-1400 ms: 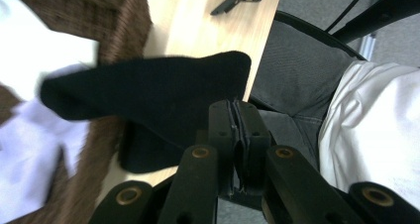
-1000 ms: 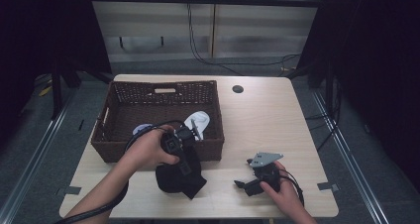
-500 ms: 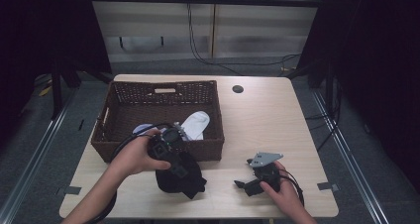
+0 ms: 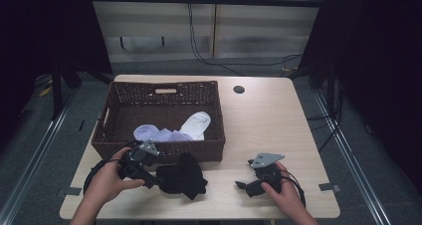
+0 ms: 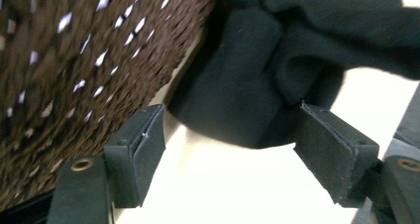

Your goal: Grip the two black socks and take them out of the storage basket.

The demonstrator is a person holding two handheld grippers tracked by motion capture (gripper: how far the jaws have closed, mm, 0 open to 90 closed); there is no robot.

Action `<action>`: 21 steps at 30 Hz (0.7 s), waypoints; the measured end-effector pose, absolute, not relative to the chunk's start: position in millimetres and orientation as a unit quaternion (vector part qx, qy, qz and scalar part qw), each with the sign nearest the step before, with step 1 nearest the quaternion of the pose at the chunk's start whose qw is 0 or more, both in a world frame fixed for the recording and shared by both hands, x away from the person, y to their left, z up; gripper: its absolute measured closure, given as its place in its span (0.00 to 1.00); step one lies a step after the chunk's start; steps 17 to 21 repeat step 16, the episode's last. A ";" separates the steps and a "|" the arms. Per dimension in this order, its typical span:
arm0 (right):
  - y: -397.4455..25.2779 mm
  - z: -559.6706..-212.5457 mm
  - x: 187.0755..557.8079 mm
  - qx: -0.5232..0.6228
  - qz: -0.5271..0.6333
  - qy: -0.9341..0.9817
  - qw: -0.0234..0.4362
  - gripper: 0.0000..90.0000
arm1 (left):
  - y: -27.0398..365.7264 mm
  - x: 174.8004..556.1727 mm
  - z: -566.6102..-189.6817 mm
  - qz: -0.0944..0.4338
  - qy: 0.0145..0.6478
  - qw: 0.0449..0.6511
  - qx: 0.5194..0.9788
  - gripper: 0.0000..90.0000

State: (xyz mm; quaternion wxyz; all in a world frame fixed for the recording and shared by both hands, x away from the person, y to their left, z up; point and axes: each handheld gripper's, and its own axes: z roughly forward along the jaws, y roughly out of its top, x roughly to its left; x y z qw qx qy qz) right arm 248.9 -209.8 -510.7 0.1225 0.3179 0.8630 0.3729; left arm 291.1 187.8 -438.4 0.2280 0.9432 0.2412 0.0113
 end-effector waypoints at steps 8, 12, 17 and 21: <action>-209.9 -510.7 248.9 0.318 0.373 0.863 0.122 0.11 | 202.8 289.2 -461.1 0.030 0.248 0.249 0.936 0.28; -209.8 -510.7 248.8 0.319 0.372 0.863 0.123 0.11 | 208.4 287.8 -469.0 0.037 0.249 0.261 0.932 0.27; -209.8 -510.7 248.8 0.319 0.373 0.863 0.122 0.11 | 210.7 287.8 -475.8 0.041 0.237 0.266 0.933 0.26; -209.8 -510.7 248.8 0.319 0.373 0.863 0.122 0.11 | 210.7 287.8 -475.8 0.041 0.237 0.266 0.933 0.26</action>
